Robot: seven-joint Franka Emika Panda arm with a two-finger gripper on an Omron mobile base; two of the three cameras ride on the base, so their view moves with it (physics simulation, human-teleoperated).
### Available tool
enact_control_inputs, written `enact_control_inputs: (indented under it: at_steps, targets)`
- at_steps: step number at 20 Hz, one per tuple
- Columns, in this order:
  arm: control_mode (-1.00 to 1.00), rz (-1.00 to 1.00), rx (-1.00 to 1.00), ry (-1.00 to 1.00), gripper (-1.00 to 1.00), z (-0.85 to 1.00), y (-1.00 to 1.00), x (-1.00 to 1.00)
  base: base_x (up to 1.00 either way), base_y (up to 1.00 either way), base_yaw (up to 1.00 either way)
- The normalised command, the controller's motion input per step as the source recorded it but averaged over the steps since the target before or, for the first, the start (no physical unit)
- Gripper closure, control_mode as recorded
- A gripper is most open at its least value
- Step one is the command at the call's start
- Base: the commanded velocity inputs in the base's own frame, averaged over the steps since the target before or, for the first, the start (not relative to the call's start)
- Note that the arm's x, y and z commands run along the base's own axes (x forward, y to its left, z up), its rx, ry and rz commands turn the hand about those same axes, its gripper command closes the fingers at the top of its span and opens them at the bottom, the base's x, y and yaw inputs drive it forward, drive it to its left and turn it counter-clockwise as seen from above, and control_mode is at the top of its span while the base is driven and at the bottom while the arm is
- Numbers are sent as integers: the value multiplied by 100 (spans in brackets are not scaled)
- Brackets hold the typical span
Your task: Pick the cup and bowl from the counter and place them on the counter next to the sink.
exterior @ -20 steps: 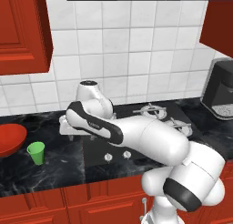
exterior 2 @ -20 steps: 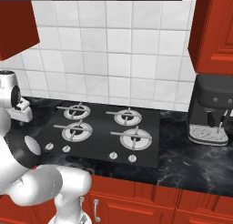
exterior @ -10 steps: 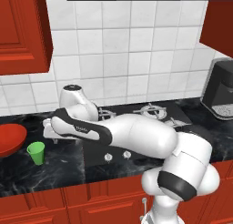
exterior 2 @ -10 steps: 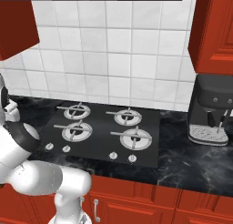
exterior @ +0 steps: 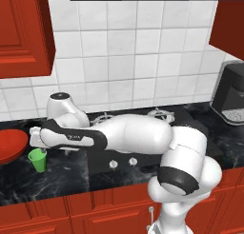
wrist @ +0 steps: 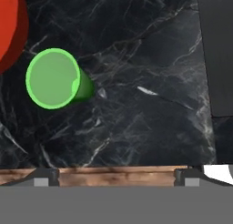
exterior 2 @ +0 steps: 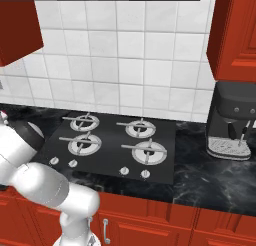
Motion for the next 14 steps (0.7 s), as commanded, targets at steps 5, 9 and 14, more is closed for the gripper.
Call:
enact_control_inputs:
  at_steps: [5, 9, 14]
  targets:
    - [-100, -1, 0, 0, -100, 0, 36, 14, 0, 0, 0]
    - [-100, 0, 0, 0, -100, -8, 18, 38, 0, 0, 0]
    - [-100, 0, 0, 0, -100, -5, 11, 46, 0, 0, 0]
